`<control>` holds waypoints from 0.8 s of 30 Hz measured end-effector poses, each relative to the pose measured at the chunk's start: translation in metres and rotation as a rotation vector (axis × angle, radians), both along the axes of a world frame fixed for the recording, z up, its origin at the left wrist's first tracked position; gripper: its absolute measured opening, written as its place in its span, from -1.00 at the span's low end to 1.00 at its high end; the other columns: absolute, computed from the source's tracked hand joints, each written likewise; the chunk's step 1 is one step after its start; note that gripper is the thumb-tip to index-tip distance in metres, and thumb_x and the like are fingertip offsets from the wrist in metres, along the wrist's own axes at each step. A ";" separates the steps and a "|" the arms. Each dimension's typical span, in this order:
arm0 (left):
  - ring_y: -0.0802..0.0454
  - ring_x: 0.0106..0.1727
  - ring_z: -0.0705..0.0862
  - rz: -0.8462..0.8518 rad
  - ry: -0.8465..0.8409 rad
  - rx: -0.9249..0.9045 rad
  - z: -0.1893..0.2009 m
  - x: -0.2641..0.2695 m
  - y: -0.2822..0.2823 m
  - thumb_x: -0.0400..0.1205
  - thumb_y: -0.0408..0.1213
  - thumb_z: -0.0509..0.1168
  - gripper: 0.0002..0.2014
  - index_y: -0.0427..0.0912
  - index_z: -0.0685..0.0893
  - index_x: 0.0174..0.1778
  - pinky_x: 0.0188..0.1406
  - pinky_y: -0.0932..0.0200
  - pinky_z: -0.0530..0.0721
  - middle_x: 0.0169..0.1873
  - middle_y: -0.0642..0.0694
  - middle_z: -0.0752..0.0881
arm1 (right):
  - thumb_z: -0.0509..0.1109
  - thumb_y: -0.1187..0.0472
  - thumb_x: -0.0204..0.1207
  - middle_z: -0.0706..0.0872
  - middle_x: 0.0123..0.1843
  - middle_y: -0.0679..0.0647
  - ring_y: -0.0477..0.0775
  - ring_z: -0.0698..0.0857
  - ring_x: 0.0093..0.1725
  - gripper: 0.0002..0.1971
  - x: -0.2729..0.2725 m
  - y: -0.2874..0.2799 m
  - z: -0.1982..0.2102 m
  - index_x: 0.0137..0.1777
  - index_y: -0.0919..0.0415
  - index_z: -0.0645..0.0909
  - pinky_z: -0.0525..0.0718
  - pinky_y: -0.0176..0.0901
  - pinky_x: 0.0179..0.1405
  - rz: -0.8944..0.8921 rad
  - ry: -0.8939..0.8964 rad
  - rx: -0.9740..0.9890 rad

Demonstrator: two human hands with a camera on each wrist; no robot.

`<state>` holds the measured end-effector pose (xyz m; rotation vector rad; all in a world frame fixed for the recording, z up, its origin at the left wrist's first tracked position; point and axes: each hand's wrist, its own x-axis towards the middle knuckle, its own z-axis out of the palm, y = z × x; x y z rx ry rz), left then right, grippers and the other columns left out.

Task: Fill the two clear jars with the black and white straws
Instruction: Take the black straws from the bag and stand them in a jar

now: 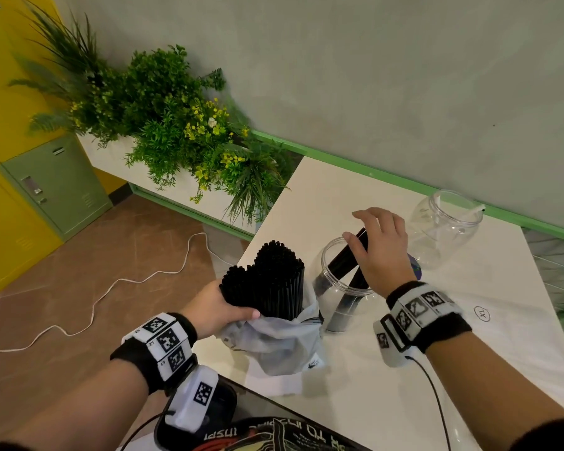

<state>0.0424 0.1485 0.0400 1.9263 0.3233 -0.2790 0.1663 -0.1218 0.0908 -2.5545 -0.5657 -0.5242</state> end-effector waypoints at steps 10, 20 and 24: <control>-0.02 0.00 0.75 -0.018 -0.071 0.012 -0.002 -0.007 0.001 0.32 -0.34 0.63 -0.62 -0.10 0.69 0.01 0.06 0.00 0.71 -0.12 -0.10 0.79 | 0.59 -0.04 0.34 0.34 0.40 -0.10 -0.16 0.43 0.30 -0.07 -0.092 0.061 -0.028 0.61 0.05 0.13 0.52 -0.17 0.37 0.249 0.536 0.340; 0.00 -0.03 0.74 0.114 -0.088 -0.069 -0.017 -0.018 -0.005 0.10 -0.20 0.69 -0.38 -0.16 0.64 0.06 -0.10 0.10 0.66 -0.12 -0.08 0.78 | 0.51 -0.31 0.18 0.52 0.22 0.13 0.15 0.49 0.24 -0.08 -0.090 0.075 -0.056 0.42 0.30 0.45 0.48 0.01 0.36 0.276 0.418 0.194; 0.02 -0.02 0.75 0.133 -0.127 -0.089 -0.014 -0.022 -0.009 0.21 -0.33 0.68 -0.48 -0.11 0.64 0.05 0.03 0.02 0.71 -0.09 -0.10 0.78 | 0.42 -0.32 0.23 0.55 0.13 0.07 0.09 0.53 0.15 -0.21 -0.089 0.069 -0.054 0.31 0.27 0.53 0.51 -0.10 0.25 0.292 0.326 0.198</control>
